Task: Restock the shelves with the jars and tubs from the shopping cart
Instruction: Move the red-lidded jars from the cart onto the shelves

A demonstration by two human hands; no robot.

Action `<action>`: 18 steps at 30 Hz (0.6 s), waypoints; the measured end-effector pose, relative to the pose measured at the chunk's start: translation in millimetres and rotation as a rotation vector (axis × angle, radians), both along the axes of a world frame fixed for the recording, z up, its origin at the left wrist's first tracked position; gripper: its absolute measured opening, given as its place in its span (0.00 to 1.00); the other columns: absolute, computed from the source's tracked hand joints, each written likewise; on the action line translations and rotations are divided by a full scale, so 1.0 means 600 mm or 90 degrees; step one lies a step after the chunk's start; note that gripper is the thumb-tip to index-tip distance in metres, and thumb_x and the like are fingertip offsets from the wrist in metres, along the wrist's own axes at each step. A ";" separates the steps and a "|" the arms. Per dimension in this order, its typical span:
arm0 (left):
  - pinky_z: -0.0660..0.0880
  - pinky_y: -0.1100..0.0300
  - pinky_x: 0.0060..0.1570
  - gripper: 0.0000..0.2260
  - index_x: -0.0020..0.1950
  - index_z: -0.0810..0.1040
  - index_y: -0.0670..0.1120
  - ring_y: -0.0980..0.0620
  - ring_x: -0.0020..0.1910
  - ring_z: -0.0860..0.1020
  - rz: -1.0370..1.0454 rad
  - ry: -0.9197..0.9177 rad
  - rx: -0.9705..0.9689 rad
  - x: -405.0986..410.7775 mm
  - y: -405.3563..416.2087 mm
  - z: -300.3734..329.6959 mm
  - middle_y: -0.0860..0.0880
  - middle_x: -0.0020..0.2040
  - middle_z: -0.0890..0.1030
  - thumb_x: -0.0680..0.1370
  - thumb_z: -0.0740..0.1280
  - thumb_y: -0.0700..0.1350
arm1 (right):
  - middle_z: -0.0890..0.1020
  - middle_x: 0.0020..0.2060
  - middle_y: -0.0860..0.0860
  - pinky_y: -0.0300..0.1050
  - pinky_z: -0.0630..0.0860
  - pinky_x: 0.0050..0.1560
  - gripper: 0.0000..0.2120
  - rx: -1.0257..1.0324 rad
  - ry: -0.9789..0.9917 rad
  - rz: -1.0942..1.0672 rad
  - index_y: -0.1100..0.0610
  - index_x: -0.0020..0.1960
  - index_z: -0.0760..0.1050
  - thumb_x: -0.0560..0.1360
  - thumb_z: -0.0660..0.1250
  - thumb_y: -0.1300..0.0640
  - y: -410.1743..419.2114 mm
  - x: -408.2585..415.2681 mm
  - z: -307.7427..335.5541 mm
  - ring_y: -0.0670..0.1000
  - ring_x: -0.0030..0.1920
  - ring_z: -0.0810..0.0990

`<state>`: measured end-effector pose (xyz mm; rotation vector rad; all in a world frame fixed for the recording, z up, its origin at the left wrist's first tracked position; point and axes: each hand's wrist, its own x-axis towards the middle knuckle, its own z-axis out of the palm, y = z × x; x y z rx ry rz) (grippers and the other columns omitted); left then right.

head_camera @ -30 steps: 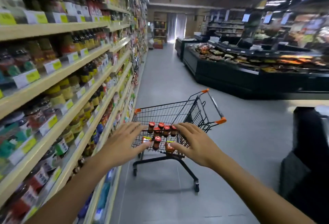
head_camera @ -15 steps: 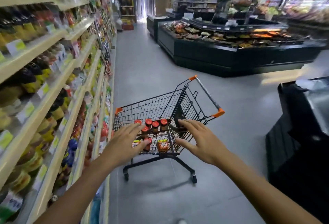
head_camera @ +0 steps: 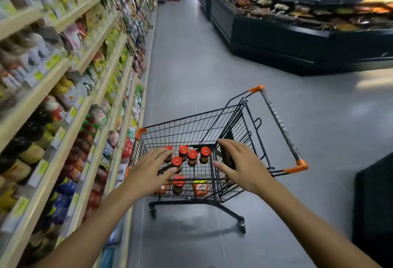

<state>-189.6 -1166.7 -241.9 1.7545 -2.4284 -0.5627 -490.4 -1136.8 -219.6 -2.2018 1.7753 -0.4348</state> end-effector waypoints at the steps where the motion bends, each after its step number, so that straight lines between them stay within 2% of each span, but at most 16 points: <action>1: 0.61 0.46 0.76 0.40 0.79 0.56 0.61 0.55 0.78 0.58 0.007 0.002 0.011 -0.001 -0.018 -0.010 0.59 0.79 0.58 0.71 0.43 0.77 | 0.65 0.78 0.44 0.44 0.55 0.77 0.37 0.006 -0.001 -0.001 0.46 0.81 0.57 0.78 0.54 0.28 -0.022 -0.002 -0.008 0.46 0.78 0.60; 3: 0.61 0.46 0.76 0.39 0.79 0.56 0.62 0.54 0.79 0.59 0.015 0.002 0.034 -0.002 -0.056 -0.031 0.59 0.80 0.58 0.71 0.45 0.77 | 0.64 0.79 0.45 0.43 0.54 0.76 0.37 0.022 -0.003 0.004 0.46 0.82 0.57 0.79 0.54 0.29 -0.065 -0.005 -0.025 0.46 0.78 0.60; 6: 0.59 0.47 0.77 0.31 0.79 0.56 0.60 0.53 0.79 0.57 0.020 0.005 0.060 -0.007 -0.117 -0.059 0.57 0.80 0.57 0.78 0.56 0.68 | 0.62 0.79 0.44 0.42 0.53 0.76 0.36 0.057 -0.002 0.009 0.43 0.82 0.54 0.79 0.54 0.29 -0.129 -0.007 -0.060 0.45 0.79 0.59; 8: 0.57 0.48 0.78 0.29 0.79 0.57 0.59 0.53 0.79 0.57 0.021 0.001 0.075 -0.010 -0.160 -0.082 0.57 0.80 0.57 0.80 0.59 0.64 | 0.62 0.79 0.44 0.45 0.56 0.77 0.36 0.084 -0.009 0.002 0.43 0.82 0.54 0.79 0.54 0.29 -0.171 -0.003 -0.088 0.45 0.79 0.59; 10: 0.59 0.49 0.76 0.28 0.79 0.59 0.58 0.52 0.79 0.59 0.018 0.007 0.085 -0.007 -0.205 -0.112 0.56 0.79 0.60 0.80 0.61 0.62 | 0.63 0.79 0.44 0.45 0.57 0.77 0.37 0.109 -0.004 -0.001 0.44 0.82 0.54 0.79 0.55 0.28 -0.210 0.006 -0.116 0.45 0.79 0.59; 15: 0.67 0.43 0.72 0.28 0.78 0.58 0.60 0.52 0.76 0.63 0.050 0.025 0.168 0.009 -0.314 -0.210 0.57 0.78 0.61 0.80 0.62 0.61 | 0.62 0.80 0.45 0.46 0.59 0.77 0.37 0.196 -0.008 -0.015 0.42 0.82 0.53 0.78 0.57 0.30 -0.307 0.033 -0.196 0.46 0.79 0.59; 18: 0.59 0.46 0.75 0.29 0.79 0.57 0.58 0.51 0.78 0.60 0.047 0.053 0.195 0.014 -0.367 -0.270 0.56 0.79 0.59 0.81 0.64 0.58 | 0.61 0.80 0.46 0.45 0.59 0.76 0.36 0.242 -0.002 -0.020 0.44 0.82 0.53 0.79 0.59 0.32 -0.367 0.046 -0.248 0.48 0.79 0.58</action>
